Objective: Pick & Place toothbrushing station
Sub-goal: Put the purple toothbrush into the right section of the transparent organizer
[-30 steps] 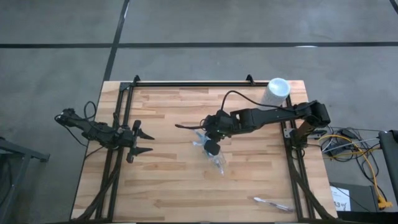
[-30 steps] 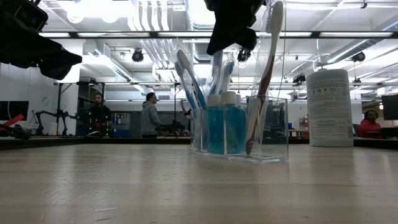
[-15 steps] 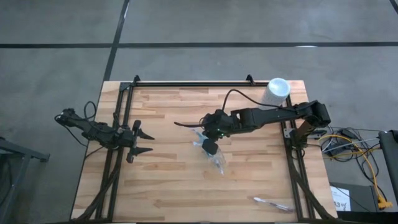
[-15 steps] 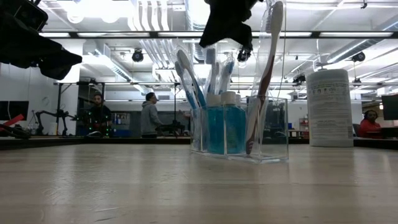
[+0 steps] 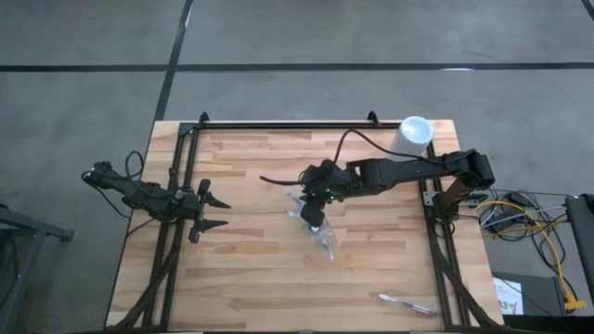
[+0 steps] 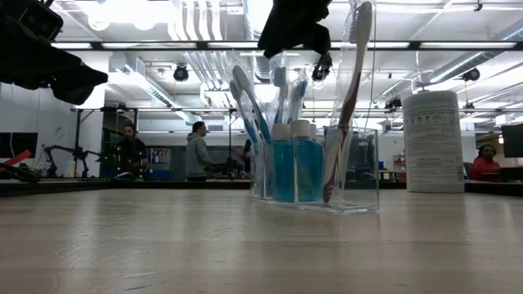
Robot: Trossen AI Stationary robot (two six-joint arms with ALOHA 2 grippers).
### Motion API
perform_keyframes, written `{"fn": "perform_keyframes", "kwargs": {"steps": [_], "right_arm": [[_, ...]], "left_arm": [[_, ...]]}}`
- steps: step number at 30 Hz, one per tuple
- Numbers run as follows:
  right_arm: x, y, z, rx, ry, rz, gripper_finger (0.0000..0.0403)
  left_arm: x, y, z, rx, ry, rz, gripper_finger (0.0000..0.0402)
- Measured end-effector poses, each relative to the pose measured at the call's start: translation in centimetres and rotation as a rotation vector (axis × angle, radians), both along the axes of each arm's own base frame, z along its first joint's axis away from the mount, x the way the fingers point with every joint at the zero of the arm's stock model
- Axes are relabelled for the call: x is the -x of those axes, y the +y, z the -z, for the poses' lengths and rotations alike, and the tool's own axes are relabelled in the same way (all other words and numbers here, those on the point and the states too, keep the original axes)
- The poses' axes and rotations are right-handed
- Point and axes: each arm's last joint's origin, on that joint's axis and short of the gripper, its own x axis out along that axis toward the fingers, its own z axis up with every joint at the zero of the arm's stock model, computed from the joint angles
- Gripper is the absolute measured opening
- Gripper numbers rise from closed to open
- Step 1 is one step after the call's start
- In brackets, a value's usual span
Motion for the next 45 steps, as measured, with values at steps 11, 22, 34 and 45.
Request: {"fn": "perform_keyframes", "kwargs": {"steps": [11, 22, 34, 45], "right_arm": [[0.9, -0.1, -2.4, 0.075, -0.094, -0.042, 0.0105], [4.0, 0.3, -5.9, 0.204, -0.154, 0.027, 0.0107], [11.0, 3.4, -8.2, 0.257, -0.04, -0.027, 0.012], [15.8, 5.9, -7.1, 0.084, 0.09, 0.075, 0.0117]], "left_arm": [[0.0, 0.0, 0.0, 0.0, -0.001, 0.0, 0.0227], [0.0, 0.0, 0.1, -0.004, 0.007, 0.0, 0.0227], [0.0, 0.0, 0.1, -0.007, 0.014, 0.0, 0.0227], [0.0, 0.0, 0.2, -0.01, 0.021, 0.0, 0.0227]]}}
